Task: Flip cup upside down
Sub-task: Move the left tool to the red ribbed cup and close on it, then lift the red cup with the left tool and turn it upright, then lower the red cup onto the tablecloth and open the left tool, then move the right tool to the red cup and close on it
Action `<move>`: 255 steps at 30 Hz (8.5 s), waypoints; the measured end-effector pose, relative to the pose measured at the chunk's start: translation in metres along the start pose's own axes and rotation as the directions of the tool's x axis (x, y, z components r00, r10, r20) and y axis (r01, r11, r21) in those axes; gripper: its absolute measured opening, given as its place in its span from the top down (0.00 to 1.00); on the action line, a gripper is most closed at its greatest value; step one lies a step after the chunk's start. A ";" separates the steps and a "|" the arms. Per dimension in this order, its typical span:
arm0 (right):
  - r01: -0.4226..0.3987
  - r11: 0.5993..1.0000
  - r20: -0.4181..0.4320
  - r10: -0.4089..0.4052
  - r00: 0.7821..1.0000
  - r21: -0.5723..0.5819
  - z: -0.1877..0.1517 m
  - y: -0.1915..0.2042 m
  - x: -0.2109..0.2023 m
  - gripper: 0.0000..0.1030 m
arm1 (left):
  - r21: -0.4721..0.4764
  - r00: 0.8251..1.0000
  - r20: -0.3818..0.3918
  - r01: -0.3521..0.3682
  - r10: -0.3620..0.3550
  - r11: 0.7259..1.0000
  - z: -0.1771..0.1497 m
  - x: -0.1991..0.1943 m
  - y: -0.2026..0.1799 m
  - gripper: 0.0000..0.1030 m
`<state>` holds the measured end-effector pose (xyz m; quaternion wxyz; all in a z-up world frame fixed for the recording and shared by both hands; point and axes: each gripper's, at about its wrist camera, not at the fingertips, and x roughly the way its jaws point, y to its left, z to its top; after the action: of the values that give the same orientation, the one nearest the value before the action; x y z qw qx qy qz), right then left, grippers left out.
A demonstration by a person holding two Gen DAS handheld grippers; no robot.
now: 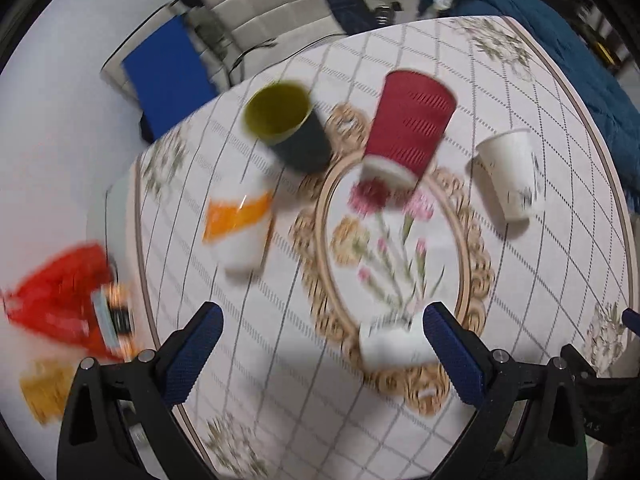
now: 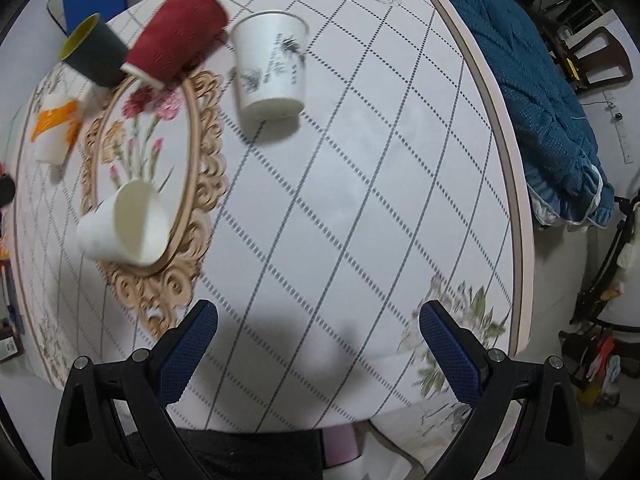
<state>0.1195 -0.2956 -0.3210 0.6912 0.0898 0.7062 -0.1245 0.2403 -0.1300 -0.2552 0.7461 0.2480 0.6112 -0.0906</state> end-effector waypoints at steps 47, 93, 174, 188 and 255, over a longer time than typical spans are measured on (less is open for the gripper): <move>0.045 0.999 -0.032 -0.044 0.998 0.004 0.129 -0.055 0.060 0.01 | 0.271 0.990 -0.144 0.044 -0.005 0.962 0.165 0.126 -0.095 0.26; -0.013 1.000 0.046 0.014 0.999 -0.020 -0.055 0.067 -0.025 0.01 | -0.231 0.939 -0.188 0.242 -0.287 0.942 -0.128 0.031 0.061 0.26; -0.163 0.953 -0.022 0.162 0.986 -0.254 -0.094 0.103 -0.052 0.01 | -0.548 0.976 -0.105 0.104 -0.192 0.830 -0.222 -0.032 0.095 0.04; -0.195 0.885 0.039 0.233 0.972 -0.424 -0.120 0.147 -0.117 0.01 | -0.673 0.982 -0.106 0.045 -0.156 0.738 -0.284 -0.054 0.119 0.04; 0.200 -0.931 0.466 0.328 0.822 0.304 -0.194 0.283 0.100 0.25 | -0.701 0.935 -0.270 -0.027 -0.230 0.713 -0.346 0.164 0.202 0.03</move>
<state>0.0161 0.0281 -0.4329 -0.0663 0.8689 0.0408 -0.4888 0.0674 0.2377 -0.4046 0.6616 -0.0728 0.7316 0.1474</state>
